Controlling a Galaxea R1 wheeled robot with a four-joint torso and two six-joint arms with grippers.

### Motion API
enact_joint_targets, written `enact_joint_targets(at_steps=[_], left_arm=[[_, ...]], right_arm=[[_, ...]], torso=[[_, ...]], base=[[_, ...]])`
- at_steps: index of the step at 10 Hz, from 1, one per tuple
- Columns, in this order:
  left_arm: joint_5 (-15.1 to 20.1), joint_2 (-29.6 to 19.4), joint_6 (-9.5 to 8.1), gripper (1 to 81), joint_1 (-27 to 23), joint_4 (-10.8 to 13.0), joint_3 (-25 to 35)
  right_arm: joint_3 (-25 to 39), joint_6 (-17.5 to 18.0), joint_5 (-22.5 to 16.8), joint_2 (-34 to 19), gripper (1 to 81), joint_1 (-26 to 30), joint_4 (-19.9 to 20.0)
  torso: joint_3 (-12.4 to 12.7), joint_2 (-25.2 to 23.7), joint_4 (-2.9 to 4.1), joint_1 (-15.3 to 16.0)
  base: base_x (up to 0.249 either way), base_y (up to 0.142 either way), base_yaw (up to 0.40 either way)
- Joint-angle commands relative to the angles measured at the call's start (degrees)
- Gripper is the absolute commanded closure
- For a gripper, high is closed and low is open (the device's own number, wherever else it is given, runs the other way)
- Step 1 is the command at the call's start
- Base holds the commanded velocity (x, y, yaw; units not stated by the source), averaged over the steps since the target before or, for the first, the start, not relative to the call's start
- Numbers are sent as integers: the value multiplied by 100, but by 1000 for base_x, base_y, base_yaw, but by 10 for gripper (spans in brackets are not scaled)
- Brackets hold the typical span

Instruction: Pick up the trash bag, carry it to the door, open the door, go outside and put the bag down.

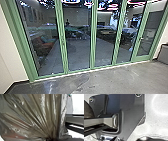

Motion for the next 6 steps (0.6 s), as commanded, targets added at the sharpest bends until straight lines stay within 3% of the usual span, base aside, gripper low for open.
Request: enact_joint_targets(at_steps=[1, 6], left_arm=[[477, 0, 44, 811, -264, 12, 0], [477, 9, 44, 811, -264, 56, 0]], right_arm=[[-14, -17, -334, -72, 10, 229, -15], [-14, -26, -334, -63, 10, 229, -15]], torso=[[0, 0, 0, 0], [0, 0, 0, 0]], base=[[0, 0, -265], [0, 0, -268]])
